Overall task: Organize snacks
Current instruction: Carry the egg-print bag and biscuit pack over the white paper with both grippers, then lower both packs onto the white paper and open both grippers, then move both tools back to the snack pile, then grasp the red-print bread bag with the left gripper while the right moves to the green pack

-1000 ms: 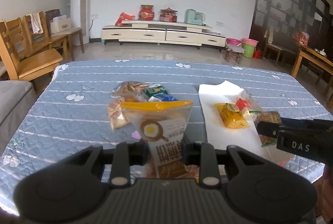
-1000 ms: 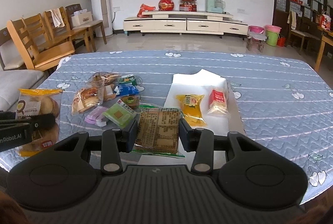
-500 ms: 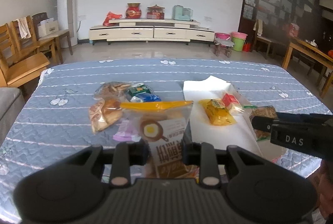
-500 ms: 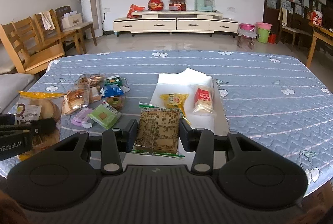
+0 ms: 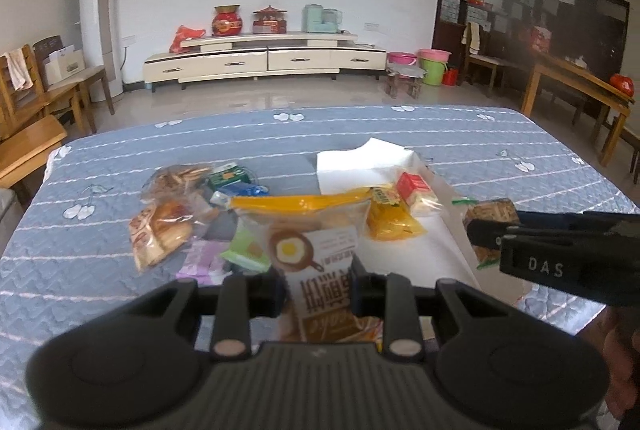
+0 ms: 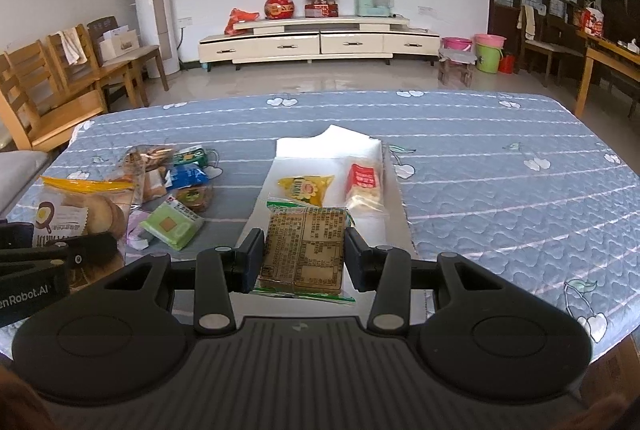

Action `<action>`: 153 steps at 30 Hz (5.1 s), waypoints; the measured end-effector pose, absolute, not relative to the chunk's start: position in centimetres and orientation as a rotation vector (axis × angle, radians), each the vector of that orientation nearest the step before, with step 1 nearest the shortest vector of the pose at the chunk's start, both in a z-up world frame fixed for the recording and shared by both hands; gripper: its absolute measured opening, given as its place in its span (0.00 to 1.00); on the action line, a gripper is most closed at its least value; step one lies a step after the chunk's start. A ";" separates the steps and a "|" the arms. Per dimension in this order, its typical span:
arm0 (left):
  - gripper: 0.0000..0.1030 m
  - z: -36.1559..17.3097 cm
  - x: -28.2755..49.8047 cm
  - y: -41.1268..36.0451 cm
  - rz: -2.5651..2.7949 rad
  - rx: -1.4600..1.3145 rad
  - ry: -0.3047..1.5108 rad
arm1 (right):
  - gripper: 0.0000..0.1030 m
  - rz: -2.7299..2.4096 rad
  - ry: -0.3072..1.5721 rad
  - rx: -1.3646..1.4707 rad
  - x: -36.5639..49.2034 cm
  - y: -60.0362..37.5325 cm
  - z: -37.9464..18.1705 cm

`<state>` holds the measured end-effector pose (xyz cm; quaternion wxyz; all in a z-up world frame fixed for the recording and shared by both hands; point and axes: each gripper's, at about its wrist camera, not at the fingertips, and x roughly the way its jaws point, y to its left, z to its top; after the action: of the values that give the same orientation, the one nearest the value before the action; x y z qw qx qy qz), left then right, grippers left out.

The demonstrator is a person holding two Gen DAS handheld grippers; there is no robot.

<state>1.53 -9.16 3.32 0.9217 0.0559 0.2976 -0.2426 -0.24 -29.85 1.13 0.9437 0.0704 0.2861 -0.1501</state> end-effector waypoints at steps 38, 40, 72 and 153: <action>0.27 -1.4 4.4 -18.6 -0.687 0.180 0.717 | 0.51 -0.364 0.639 0.179 3.7 -35.1 -1.1; 0.27 -1.5 4.5 -18.9 -0.691 0.180 0.722 | 0.51 -0.364 0.639 0.173 4.0 -35.2 -1.1; 0.84 0.8 3.0 -17.4 -0.601 0.151 0.678 | 0.89 -0.432 0.563 0.144 2.9 -35.1 0.6; 0.66 -4.2 15.4 2.0 -0.429 0.236 0.677 | 1.00 -0.067 0.754 0.131 11.8 -25.3 -3.9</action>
<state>15.45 2.00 -4.24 0.9140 0.1147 0.3285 -0.2085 11.76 -25.29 -3.90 0.9272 0.0638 0.3678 -0.0326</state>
